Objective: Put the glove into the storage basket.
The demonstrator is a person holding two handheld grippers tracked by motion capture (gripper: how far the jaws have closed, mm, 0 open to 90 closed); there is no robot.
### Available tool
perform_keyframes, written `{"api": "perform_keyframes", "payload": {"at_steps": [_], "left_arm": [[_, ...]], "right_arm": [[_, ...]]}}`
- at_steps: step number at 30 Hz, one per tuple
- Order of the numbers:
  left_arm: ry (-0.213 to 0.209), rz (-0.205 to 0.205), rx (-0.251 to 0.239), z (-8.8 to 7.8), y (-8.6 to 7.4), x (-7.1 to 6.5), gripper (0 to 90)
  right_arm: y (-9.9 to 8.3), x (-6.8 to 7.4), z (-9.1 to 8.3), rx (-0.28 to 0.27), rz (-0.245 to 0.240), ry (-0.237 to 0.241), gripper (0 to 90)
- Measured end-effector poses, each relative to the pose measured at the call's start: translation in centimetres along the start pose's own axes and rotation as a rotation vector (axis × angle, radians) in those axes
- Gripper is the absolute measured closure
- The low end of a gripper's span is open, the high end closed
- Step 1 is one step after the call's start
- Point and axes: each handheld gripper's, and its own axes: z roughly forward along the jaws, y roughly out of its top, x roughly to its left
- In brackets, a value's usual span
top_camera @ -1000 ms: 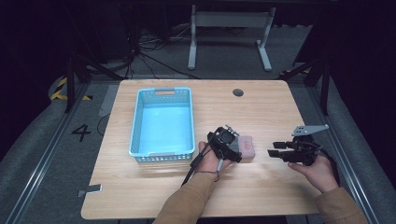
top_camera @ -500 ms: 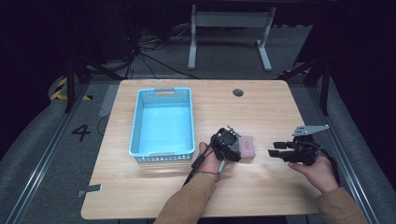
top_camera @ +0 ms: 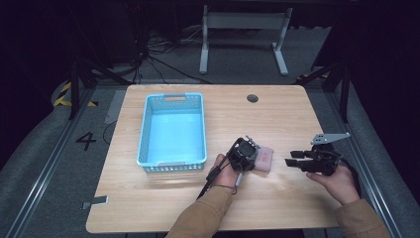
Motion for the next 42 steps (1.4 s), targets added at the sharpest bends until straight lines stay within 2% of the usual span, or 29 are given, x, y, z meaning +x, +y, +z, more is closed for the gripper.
{"api": "perform_keyframes", "payload": {"at_steps": [6,12,16,24,34,42], "left_arm": [[-0.023,-0.008,-0.016,-1.1,0.0,0.4,65.4],[-0.016,0.002,-0.040,-2.9,0.2,0.7,65.5],[-0.019,-0.014,-0.066,-4.5,0.2,1.2,65.6],[-0.004,-0.026,-0.122,-7.3,0.3,1.8,65.5],[0.018,-0.026,-0.158,-10.4,0.6,2.8,65.4],[0.039,-0.029,-0.183,-12.7,0.3,4.1,65.4]], "right_arm": [[0.0,-0.1,0.0,0.000,0.003,0.000,52.5],[0.0,-0.3,0.0,-0.001,0.007,-0.002,52.6],[0.1,-0.5,0.2,-0.002,0.017,-0.005,52.6],[0.4,-0.8,1.1,0.012,0.015,0.002,52.8],[0.7,-0.9,1.8,0.028,0.017,0.007,52.8],[0.5,-1.0,2.1,0.039,0.028,0.005,52.8]]}}
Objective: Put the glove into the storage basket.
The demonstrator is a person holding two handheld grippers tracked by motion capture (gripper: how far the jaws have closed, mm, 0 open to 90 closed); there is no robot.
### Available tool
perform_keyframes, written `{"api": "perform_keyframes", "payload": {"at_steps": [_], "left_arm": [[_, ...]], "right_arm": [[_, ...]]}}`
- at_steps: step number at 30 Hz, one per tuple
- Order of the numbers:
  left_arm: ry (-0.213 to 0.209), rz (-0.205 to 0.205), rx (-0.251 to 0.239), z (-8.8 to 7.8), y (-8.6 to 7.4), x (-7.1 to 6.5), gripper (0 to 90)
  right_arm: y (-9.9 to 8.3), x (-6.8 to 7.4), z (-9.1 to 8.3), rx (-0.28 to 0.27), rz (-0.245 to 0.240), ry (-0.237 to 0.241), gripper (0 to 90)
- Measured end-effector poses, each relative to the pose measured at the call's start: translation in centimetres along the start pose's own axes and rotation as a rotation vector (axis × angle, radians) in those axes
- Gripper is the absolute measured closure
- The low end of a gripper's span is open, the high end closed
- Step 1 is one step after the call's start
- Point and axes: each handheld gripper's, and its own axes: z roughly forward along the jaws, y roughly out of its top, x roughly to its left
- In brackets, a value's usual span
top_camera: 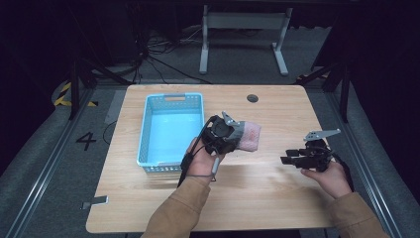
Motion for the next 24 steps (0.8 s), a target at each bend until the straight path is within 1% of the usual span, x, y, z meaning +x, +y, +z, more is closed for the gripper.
{"api": "perform_keyframes", "payload": {"at_steps": [2,4,5,9,10,11,12,13,14,16,19,20,22,23,24], "left_arm": [[0.004,0.000,-0.001,-0.2,0.0,0.2,65.4],[0.010,-0.006,-0.009,-0.6,-0.1,0.7,65.4],[0.014,-0.013,-0.013,-1.0,-0.2,1.2,65.4],[0.022,-0.023,-0.026,-1.9,-0.5,2.2,65.3],[0.022,-0.023,-0.026,-1.9,-0.5,2.2,65.4],[0.026,-0.027,-0.032,-2.3,-0.6,2.6,65.3],[0.026,-0.027,-0.032,-2.3,-0.6,2.6,65.3],[0.039,-0.033,-0.040,-2.8,-0.7,3.2,65.3],[0.039,-0.033,-0.040,-2.8,-0.7,3.2,65.3],[0.057,-0.036,-0.038,-3.4,-0.9,3.9,65.3],[0.066,-0.043,-0.043,-3.8,-1.1,4.4,65.2],[0.071,-0.043,-0.044,-4.0,-1.3,4.8,65.2],[0.079,-0.055,-0.048,-4.4,-1.6,5.4,65.2],[0.089,-0.065,-0.051,-4.7,-1.9,5.9,65.2],[0.089,-0.065,-0.051,-4.7,-1.9,5.9,65.1]], "right_arm": [[0.0,0.0,0.1,0.004,0.000,0.000,52.8],[-0.2,0.0,0.2,0.008,0.003,0.000,53.0],[-0.3,0.0,0.3,0.014,0.002,-0.001,53.2],[-0.4,-0.1,0.3,0.016,0.009,-0.006,53.4],[-0.4,-0.1,0.3,0.016,0.009,-0.006,53.4],[-0.4,-0.1,0.3,0.015,0.005,-0.009,53.4],[-0.4,-0.1,0.3,0.016,0.005,-0.009,53.4],[-0.4,-0.1,0.4,0.017,0.007,-0.009,53.4],[-0.4,-0.1,0.4,0.017,0.007,-0.009,53.4],[-0.4,-0.1,0.4,0.021,0.005,-0.010,53.4],[-0.4,-0.1,0.5,0.024,0.004,-0.011,53.3],[-0.4,-0.1,0.5,0.024,0.004,-0.011,53.3],[-0.4,-0.1,0.6,0.024,0.005,-0.007,53.3],[-0.4,0.0,0.6,0.024,0.006,-0.008,53.3],[-0.4,0.0,0.6,0.024,0.006,-0.008,53.3]]}}
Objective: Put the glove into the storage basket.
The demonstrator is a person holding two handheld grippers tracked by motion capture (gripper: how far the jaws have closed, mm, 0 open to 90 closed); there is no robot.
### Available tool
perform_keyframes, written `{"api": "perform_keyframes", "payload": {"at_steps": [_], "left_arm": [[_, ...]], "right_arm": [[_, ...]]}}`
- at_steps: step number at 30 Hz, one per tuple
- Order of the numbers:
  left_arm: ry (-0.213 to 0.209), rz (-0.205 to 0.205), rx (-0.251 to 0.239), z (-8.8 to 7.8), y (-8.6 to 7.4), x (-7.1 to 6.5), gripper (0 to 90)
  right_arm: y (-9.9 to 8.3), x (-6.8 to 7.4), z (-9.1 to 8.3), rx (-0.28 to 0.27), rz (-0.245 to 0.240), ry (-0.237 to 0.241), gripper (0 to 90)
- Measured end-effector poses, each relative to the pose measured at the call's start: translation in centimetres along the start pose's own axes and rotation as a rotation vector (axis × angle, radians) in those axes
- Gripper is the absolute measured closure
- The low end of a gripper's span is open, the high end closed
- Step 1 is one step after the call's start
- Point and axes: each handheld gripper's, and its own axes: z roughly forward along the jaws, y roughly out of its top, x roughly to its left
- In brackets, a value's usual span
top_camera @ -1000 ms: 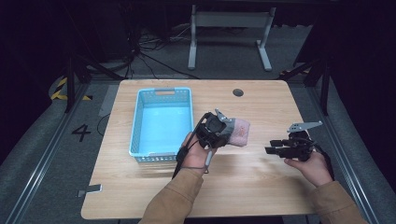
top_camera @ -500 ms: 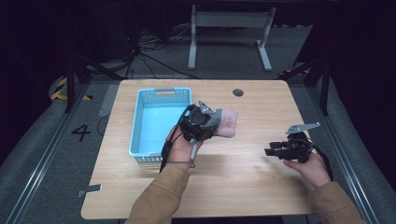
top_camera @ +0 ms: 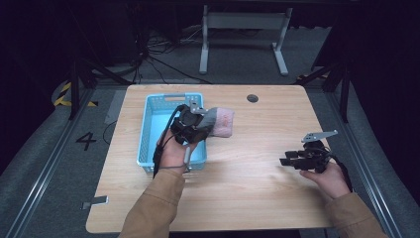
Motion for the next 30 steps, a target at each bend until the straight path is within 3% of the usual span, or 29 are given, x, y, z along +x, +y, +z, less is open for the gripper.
{"api": "perform_keyframes", "payload": {"at_steps": [4,14,20,30], "left_arm": [[0.026,-0.027,-0.006,-0.7,-0.7,1.5,65.0],[0.063,-0.046,0.004,-1.3,-1.9,4.0,64.8],[0.092,-0.066,0.009,-0.9,-3.0,5.6,64.7],[0.131,-0.107,0.068,0.2,-4.1,7.5,64.5]], "right_arm": [[0.1,0.0,0.2,0.007,-0.006,0.000,53.2],[0.1,0.1,0.3,0.009,-0.006,0.003,53.2],[0.1,0.1,0.3,0.010,-0.008,0.001,53.1],[-0.1,0.2,0.4,0.015,-0.004,0.000,52.9]]}}
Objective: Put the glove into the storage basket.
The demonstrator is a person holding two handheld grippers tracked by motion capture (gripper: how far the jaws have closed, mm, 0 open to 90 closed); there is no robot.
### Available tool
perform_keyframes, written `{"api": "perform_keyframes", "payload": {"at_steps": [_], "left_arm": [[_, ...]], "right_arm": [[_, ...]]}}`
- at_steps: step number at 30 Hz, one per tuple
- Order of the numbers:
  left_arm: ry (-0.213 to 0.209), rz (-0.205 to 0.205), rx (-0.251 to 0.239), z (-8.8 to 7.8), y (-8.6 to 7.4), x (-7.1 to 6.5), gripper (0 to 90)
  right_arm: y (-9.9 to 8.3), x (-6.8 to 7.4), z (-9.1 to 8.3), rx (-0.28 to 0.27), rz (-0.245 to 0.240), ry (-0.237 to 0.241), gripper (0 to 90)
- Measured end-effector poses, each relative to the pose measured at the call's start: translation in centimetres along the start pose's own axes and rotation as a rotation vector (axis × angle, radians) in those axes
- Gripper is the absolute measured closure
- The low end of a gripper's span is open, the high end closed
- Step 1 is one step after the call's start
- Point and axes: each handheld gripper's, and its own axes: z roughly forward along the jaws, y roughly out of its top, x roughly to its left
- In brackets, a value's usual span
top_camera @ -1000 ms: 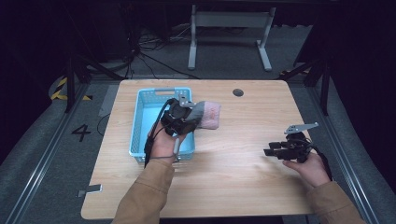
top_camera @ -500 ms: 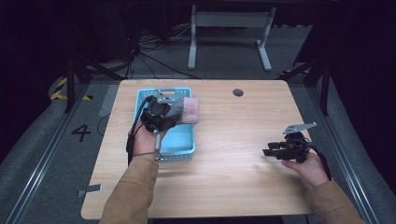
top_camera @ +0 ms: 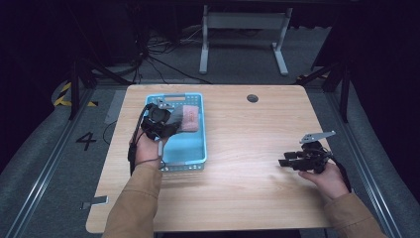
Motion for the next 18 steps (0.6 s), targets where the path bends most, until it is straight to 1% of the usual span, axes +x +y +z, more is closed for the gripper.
{"api": "perform_keyframes", "payload": {"at_steps": [1,2,5,6,8,10,11,12,13,15,18], "left_arm": [[0.003,0.002,0.013,0.6,-0.2,0.1,64.5],[0.003,0.002,0.013,0.6,-0.2,0.1,64.5],[0.002,-0.003,0.035,1.8,-0.5,0.3,64.3],[0.000,-0.005,0.026,2.0,-0.6,0.2,64.2],[0.000,-0.007,0.027,2.2,-0.7,0.3,64.2],[-0.003,-0.015,0.046,2.9,-0.9,0.2,64.1],[-0.003,-0.010,0.059,3.1,-0.9,0.2,64.1],[-0.003,-0.010,0.059,3.1,-0.9,0.2,64.1],[-0.003,-0.006,0.074,3.6,-0.9,0.3,64.1],[-0.003,-0.018,0.079,4.0,-1.1,0.4,64.0],[-0.003,-0.022,0.089,4.4,-1.3,0.4,63.8]], "right_arm": [[0.0,0.0,0.0,0.002,0.000,0.001,52.9],[0.0,0.0,0.0,0.002,0.000,0.001,52.9],[-0.1,0.0,0.1,0.005,0.000,0.001,52.8],[-0.1,0.0,0.0,0.005,0.000,0.000,52.8],[-0.1,0.0,0.0,0.004,-0.001,-0.001,52.8],[-0.2,0.0,-0.1,0.000,0.001,-0.002,52.7],[-0.3,0.0,-0.1,0.000,0.002,-0.003,52.7],[-0.3,0.0,-0.1,0.000,0.002,-0.003,52.7],[-0.3,0.0,-0.1,0.001,0.004,-0.006,52.6],[-0.4,0.0,-0.1,0.003,0.004,-0.005,52.5],[-0.5,0.0,-0.1,0.003,0.004,-0.002,52.3]]}}
